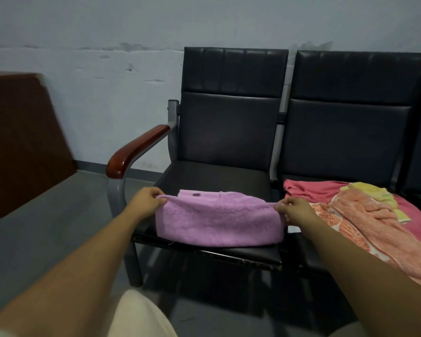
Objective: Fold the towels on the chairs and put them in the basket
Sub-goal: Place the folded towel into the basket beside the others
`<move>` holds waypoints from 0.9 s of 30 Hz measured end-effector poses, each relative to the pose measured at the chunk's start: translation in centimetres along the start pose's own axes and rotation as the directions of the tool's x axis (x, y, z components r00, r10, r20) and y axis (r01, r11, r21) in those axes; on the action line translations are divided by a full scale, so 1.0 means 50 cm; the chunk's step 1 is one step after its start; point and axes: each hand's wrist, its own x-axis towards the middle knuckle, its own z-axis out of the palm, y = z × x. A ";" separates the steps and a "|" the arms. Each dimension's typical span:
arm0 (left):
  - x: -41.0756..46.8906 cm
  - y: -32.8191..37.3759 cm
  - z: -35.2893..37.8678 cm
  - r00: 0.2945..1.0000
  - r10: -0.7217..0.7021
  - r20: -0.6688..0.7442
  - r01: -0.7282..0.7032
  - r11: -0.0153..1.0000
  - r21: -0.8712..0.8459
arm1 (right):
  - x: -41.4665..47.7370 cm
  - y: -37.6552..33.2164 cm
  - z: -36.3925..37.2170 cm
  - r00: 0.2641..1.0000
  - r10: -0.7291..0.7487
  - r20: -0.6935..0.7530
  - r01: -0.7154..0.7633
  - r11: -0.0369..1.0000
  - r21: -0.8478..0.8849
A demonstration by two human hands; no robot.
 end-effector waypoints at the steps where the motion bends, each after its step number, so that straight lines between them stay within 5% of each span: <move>1: 0.016 0.000 0.010 1.000 -0.007 -0.019 0.007 1.000 -0.004 | 0.017 0.004 0.007 0.999 -0.024 -0.026 0.023 0.999 -0.027; 10: 0.202 -0.010 0.083 0.987 -0.047 -0.154 0.037 0.997 -0.070 | 0.207 -0.001 0.072 0.980 -0.138 -0.145 0.111 0.977 -0.180; 15: 0.322 -0.018 0.127 0.981 -0.075 -0.178 0.059 0.994 -0.095 | 0.305 0.015 0.105 0.975 -0.076 -0.207 0.030 0.976 -0.217; 18: 0.358 -0.034 0.172 0.983 -0.109 -0.147 0.124 0.988 0.095 | 0.309 0.032 0.147 0.956 -0.166 -0.240 -0.012 0.799 -0.602; 20: 0.363 -0.047 0.194 0.980 -0.163 -0.110 0.182 0.966 0.185 | 0.285 0.030 0.184 0.934 -0.320 -0.160 0.104 0.671 -0.734; 23: 0.357 -0.066 0.206 0.954 -0.276 -0.120 0.295 0.935 0.196 | 0.234 0.012 0.239 0.896 -0.439 0.062 0.355 0.626 -0.694; 27: 0.319 -0.051 0.198 0.915 -0.400 -0.047 0.401 0.891 0.213 | 0.161 -0.002 0.309 0.855 -0.358 0.376 0.519 0.579 -0.629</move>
